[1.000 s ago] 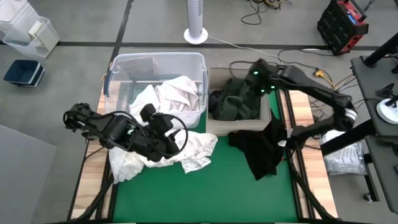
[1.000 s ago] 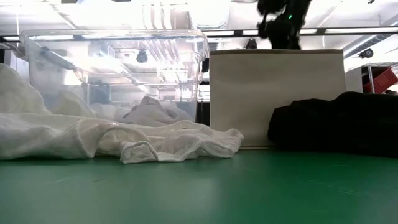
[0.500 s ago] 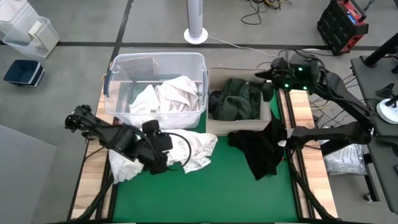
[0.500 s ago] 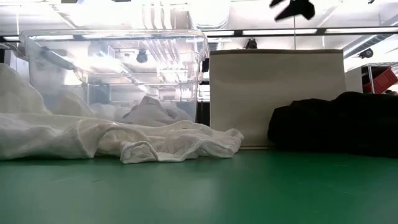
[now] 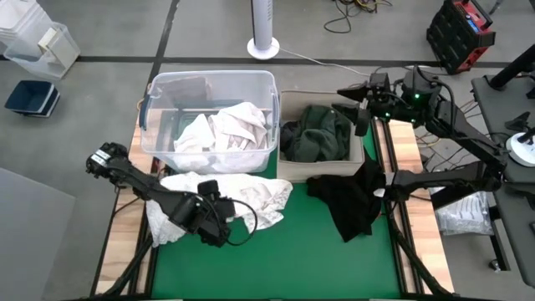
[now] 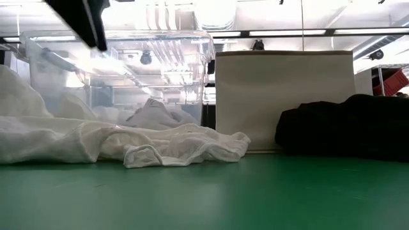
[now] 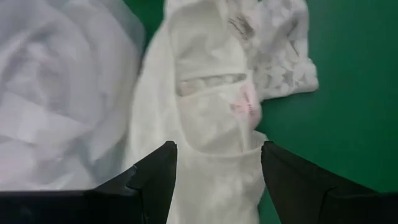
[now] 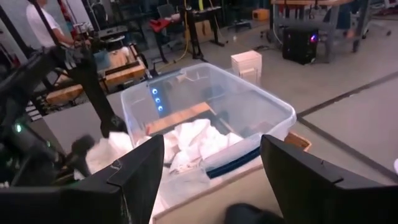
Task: Sort clothes
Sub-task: Put the white blouse into the transparent laundry bin
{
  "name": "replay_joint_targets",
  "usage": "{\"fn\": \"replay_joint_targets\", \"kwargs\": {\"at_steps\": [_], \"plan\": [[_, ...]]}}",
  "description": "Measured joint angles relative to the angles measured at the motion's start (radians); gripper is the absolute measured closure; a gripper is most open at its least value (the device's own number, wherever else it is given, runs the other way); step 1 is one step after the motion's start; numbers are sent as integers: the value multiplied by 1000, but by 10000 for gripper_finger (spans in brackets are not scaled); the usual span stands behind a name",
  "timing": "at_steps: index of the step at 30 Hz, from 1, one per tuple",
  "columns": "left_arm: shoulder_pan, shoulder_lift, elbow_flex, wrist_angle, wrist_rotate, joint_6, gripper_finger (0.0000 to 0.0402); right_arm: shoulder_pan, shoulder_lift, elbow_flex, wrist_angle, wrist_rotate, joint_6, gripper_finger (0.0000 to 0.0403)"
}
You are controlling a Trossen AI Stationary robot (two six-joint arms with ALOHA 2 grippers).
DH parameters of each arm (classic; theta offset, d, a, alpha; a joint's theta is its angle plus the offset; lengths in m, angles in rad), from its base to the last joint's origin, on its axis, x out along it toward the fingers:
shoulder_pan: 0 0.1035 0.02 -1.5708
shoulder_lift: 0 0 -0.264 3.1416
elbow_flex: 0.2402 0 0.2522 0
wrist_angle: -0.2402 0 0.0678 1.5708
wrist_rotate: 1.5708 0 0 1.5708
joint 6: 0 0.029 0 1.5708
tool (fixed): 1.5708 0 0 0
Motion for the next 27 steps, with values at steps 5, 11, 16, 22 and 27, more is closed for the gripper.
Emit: {"fn": "replay_joint_targets", "kwargs": {"at_steps": [5,11,16,22,27], "plan": [[-31,0,-157,197,0,-22,191,0,8,0,13,1,-8,153],[-42,0,-323,420,-8,-39,191,0,31,0,13,2,-25,155],[-40,0,-416,503,-11,-48,191,0,56,0,13,2,-30,150],[-41,0,-517,670,-11,-65,191,0,89,0,12,7,-32,152],[-41,0,-576,691,-54,-176,191,0,109,0,13,7,-25,161]]}}
